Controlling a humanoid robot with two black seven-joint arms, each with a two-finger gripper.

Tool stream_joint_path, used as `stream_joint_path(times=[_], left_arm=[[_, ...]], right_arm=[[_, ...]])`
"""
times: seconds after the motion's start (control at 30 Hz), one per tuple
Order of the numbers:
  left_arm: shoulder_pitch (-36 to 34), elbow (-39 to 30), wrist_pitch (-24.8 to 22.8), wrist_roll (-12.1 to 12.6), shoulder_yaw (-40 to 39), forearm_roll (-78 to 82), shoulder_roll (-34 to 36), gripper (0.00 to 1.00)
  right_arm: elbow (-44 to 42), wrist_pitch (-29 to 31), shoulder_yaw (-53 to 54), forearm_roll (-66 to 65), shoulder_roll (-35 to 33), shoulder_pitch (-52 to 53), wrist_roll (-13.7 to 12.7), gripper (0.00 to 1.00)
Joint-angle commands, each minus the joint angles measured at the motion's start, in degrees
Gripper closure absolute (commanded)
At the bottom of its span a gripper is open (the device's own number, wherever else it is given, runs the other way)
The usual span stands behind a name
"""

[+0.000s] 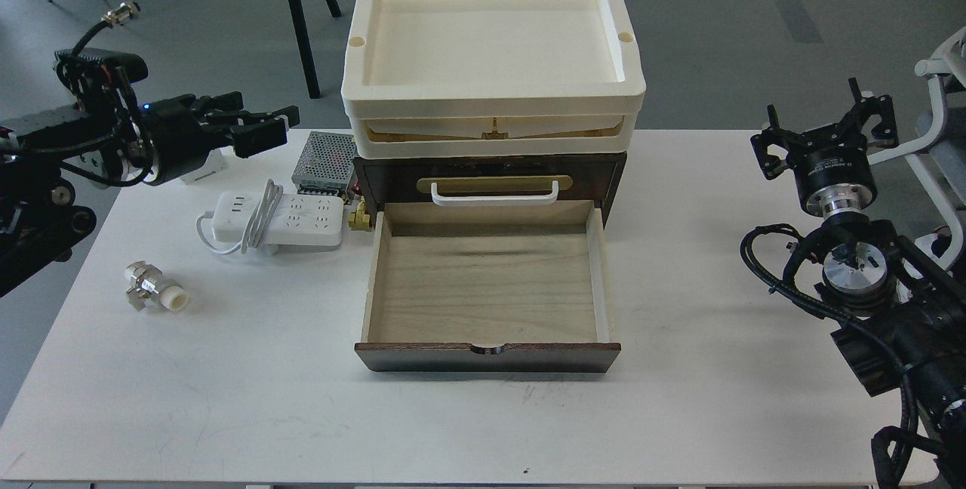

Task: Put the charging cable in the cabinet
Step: 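Move the left gripper toward the white power strip beside the cabinet, then close the left gripper on the white power strip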

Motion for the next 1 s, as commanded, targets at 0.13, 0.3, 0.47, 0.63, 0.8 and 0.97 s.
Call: stream_joint_path(times=[0.13, 0.3, 0.47, 0.63, 0.8, 0.97], left_arm=[[1.61, 14.10, 0.41, -0.10, 4.28, 0.34, -10.29, 0.11], [2.05, 22.46, 2.61, -0.27, 5.16, 0.68, -15.84, 0.11], [1.70, 30.09, 5.06, -0.19, 11.22, 0.34, -19.26, 0.11], [1.96, 37.85, 7.36, -0.71, 11.76, -0.46, -23.75, 0.11], [2.05, 38.11, 7.27, -0.89, 11.67, -0.46, -23.76, 0.27], [2.14, 38.11, 6.92, -1.41, 11.76, -0.46, -23.05, 0.74]], right_arm=[[-0.02, -0.03, -1.26, 0.08, 0.00, 0.18, 0.09, 0.00], [-0.10, -0.03, -1.17, 0.08, 0.00, 0.09, 0.17, 0.00], [-0.19, -0.20, -1.08, 0.08, 0.00, 0.09, 0.26, 0.00], [-0.28, -0.29, -0.90, 0.08, 0.00, 0.09, 0.44, 0.00], [-0.28, -0.29, -0.99, 0.08, 0.00, 0.09, 0.52, 0.00], [-0.19, -0.29, -1.17, 0.08, 0.00, 0.18, 0.52, 0.00]])
